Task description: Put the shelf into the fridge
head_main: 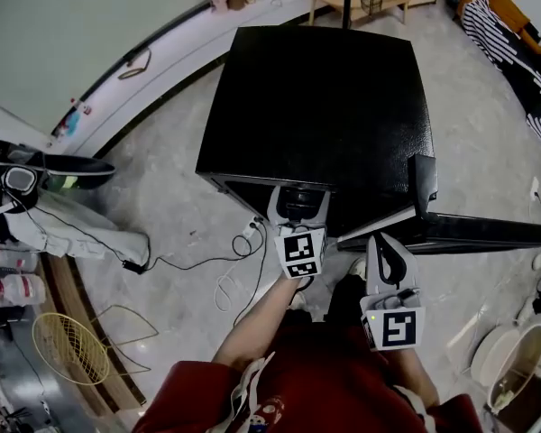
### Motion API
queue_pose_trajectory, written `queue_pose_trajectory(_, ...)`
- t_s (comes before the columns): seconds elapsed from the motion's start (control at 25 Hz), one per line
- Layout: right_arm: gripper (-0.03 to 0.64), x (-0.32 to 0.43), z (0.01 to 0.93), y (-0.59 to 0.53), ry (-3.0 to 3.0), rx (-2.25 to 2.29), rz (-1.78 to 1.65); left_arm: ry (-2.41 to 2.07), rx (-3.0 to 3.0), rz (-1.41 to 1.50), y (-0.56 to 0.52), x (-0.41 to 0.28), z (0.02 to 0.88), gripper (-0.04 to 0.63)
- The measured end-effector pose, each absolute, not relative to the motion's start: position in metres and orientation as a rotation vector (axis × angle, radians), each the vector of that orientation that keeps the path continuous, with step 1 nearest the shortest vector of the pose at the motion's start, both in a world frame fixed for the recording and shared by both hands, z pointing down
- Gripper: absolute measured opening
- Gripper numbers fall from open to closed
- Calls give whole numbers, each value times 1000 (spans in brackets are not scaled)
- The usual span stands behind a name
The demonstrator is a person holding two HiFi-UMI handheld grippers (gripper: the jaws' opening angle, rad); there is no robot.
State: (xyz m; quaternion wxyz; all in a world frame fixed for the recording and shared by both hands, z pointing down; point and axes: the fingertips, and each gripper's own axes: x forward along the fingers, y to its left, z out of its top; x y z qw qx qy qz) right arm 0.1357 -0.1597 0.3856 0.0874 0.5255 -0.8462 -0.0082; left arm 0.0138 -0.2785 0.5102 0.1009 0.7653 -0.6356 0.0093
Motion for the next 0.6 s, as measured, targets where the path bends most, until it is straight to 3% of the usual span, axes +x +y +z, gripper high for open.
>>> queue_pose_trajectory(0.6, 0, 95, 391, -142, -2587, 1508, -37, -1827, 2345, 203, -166, -56, 488, 410)
